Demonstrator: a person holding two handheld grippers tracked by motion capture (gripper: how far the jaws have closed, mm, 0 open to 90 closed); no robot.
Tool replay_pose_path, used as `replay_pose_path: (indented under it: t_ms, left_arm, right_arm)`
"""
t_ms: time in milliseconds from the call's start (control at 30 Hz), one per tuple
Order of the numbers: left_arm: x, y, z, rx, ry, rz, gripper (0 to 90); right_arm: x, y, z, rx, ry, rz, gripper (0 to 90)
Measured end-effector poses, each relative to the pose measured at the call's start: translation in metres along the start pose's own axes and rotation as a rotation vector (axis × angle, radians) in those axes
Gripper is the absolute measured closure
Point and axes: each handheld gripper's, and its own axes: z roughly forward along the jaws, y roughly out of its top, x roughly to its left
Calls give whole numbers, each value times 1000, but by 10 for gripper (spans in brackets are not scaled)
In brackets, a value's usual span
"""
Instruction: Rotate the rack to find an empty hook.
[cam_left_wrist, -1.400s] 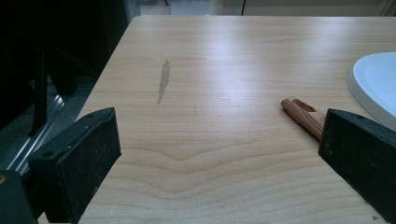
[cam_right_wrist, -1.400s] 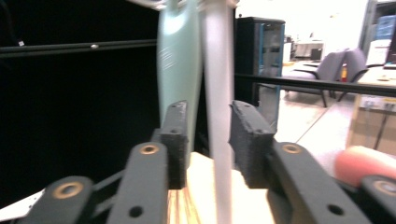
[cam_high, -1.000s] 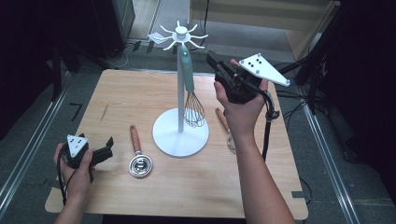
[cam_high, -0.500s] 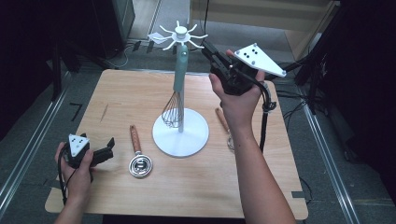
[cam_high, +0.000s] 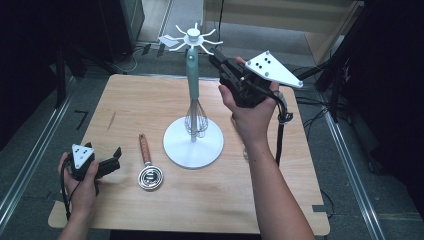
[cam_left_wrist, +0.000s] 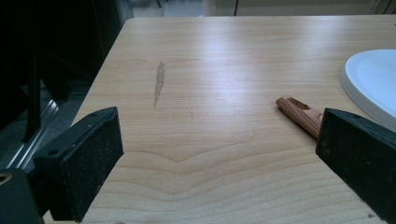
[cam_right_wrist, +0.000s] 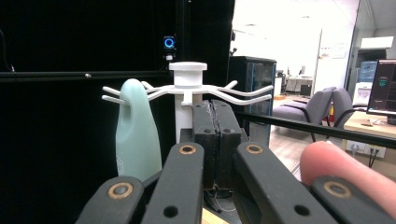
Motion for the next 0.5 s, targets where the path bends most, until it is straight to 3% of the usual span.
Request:
replay_pose_path:
  t_ms: [500]
  left_arm:
    - [2, 0, -1, -7, -4, -12, 12]
  right_arm:
    - [12, 0, 1, -2, 20, -12, 900]
